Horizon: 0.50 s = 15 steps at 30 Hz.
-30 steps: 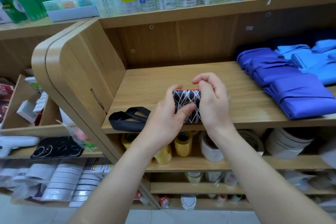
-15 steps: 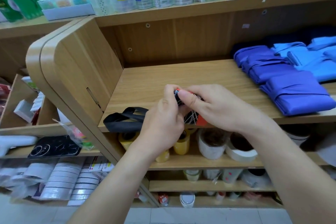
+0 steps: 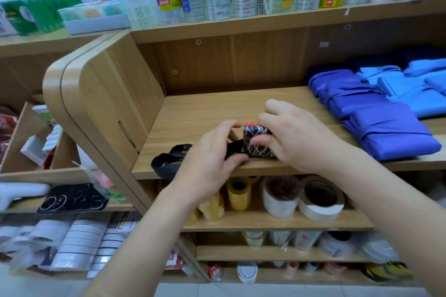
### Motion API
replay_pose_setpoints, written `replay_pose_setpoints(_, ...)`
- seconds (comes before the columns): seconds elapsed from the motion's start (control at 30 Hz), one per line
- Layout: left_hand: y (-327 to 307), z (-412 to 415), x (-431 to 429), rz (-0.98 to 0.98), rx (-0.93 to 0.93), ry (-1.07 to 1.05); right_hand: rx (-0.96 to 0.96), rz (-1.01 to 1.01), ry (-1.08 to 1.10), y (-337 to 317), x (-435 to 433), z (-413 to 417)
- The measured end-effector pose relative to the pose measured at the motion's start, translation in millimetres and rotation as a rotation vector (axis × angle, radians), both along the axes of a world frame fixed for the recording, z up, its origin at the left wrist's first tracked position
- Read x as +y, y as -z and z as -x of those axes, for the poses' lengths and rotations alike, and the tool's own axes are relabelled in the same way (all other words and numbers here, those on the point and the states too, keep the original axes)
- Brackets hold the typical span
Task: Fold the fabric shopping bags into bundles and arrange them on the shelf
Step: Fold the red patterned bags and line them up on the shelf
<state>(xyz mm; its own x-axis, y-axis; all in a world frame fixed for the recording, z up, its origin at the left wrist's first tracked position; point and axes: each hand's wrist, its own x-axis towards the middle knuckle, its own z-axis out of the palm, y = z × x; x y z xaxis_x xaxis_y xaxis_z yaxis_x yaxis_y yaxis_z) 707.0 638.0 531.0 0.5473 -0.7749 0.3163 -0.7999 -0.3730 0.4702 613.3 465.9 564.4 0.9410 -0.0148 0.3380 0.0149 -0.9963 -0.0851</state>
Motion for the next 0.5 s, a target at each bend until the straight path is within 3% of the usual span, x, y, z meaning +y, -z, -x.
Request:
replay_pose_setpoints(0.3,-21.6,-37.4,56.9,-0.154,-0.106,-0.126,0.26,-0.049,-0.099,-17.1,-15.8,5.8)
replay_pose_setpoints(0.43,-27.5,-16.6,53.6,0.098,-0.442,-0.017,0.315,-0.063,-0.093,-24.6,-19.6,-0.9)
replay_pose_setpoints(0.5,-21.2,2.9,40.0,0.083,-0.525,0.133,0.307,-0.105,-0.078,-25.1,-21.7,-5.0)
